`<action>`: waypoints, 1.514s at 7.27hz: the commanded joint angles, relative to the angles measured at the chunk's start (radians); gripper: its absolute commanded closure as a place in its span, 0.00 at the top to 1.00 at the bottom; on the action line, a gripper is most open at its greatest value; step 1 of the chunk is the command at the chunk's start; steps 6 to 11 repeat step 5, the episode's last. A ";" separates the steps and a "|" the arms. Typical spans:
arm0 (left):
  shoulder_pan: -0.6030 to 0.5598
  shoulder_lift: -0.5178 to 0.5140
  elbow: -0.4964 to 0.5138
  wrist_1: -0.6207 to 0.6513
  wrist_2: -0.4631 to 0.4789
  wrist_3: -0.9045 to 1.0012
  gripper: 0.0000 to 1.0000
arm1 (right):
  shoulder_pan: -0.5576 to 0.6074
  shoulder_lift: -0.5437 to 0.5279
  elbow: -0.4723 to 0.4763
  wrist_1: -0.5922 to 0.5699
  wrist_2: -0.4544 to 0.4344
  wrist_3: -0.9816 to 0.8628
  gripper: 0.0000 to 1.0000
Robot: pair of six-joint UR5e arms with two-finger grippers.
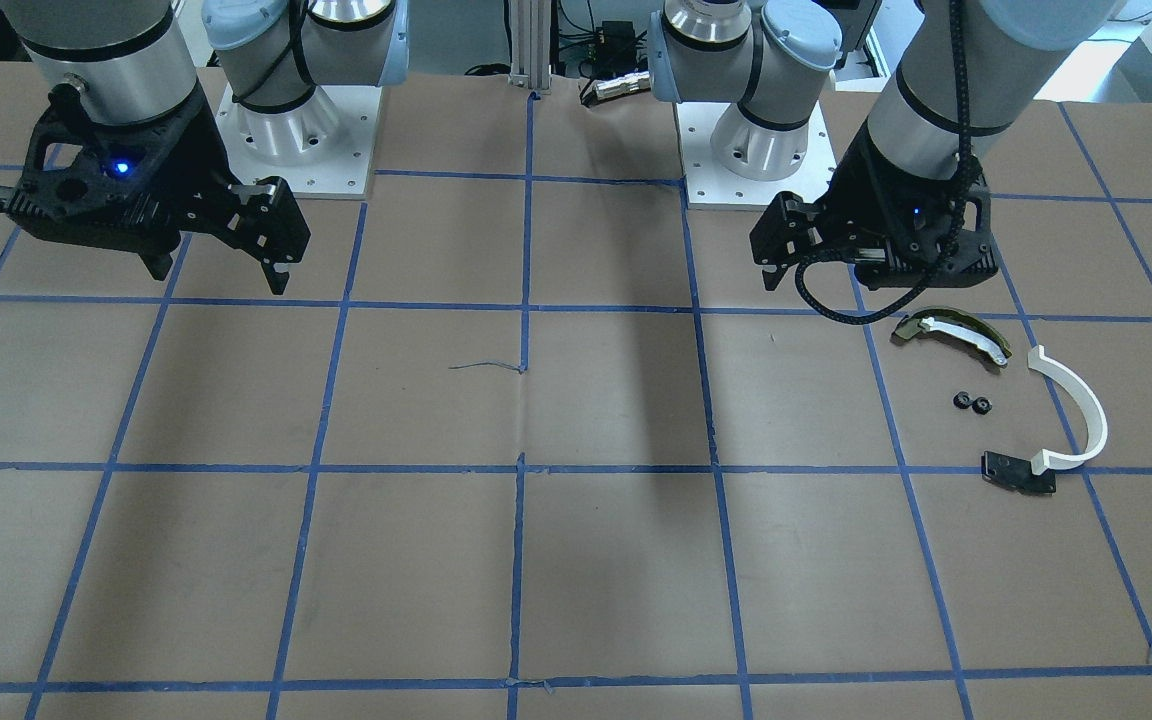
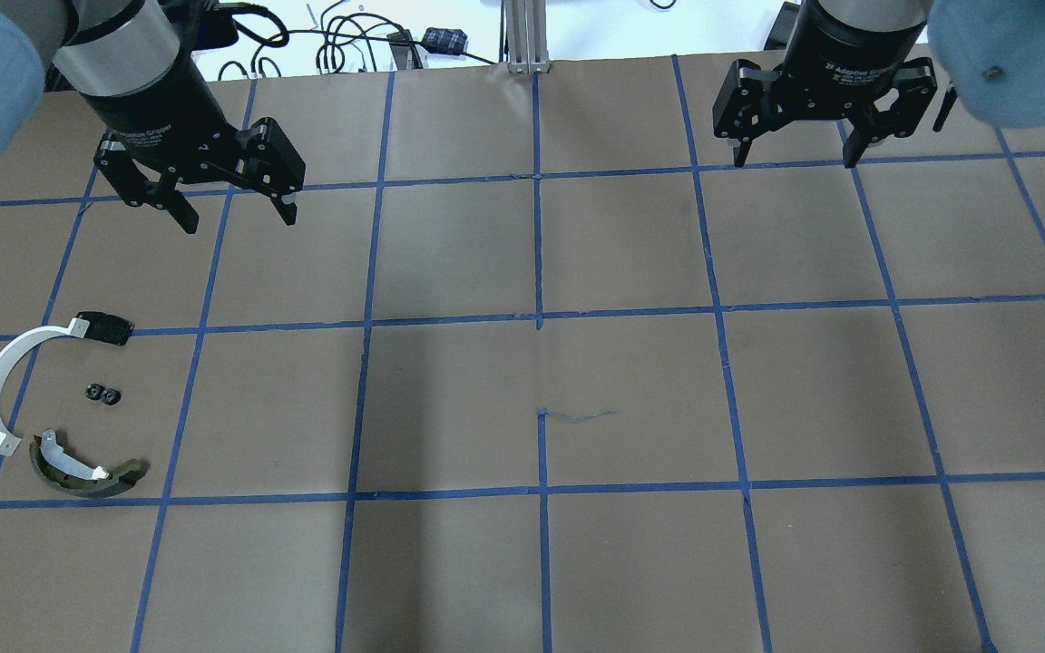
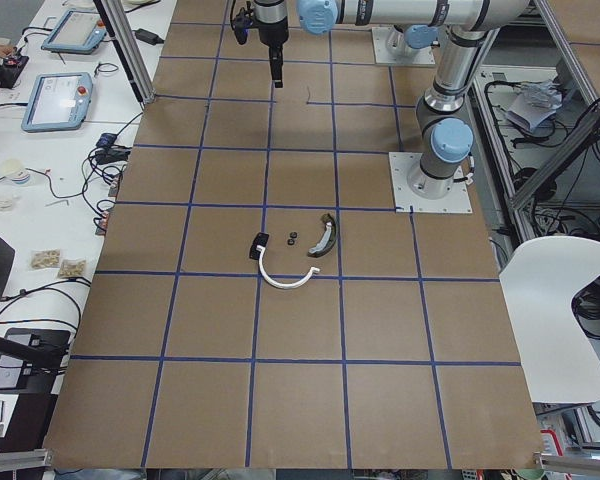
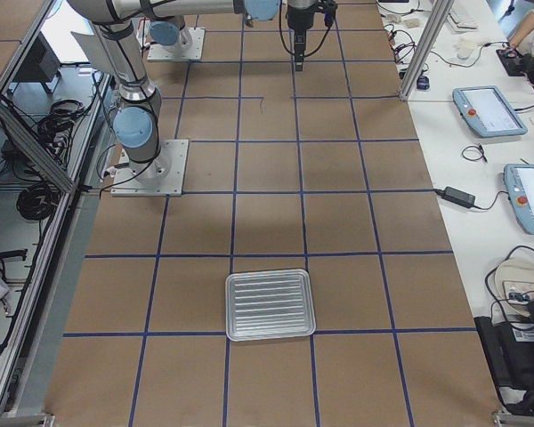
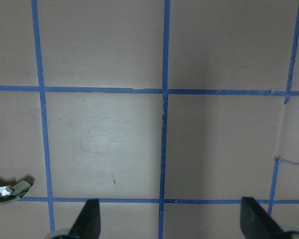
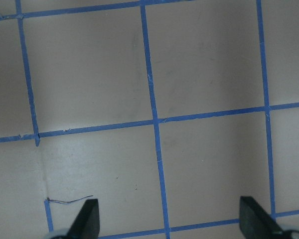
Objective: Place bearing gear from tray to pile
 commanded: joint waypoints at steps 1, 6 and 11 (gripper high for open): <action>0.001 0.001 -0.001 0.001 0.001 -0.002 1.00 | 0.000 0.001 0.000 -0.001 0.003 0.000 1.00; 0.000 -0.001 0.001 0.003 -0.001 -0.010 1.00 | -0.002 0.002 0.002 -0.002 0.003 0.002 1.00; 0.000 -0.001 0.001 0.003 -0.001 -0.010 1.00 | -0.002 0.002 0.002 -0.002 0.003 0.002 1.00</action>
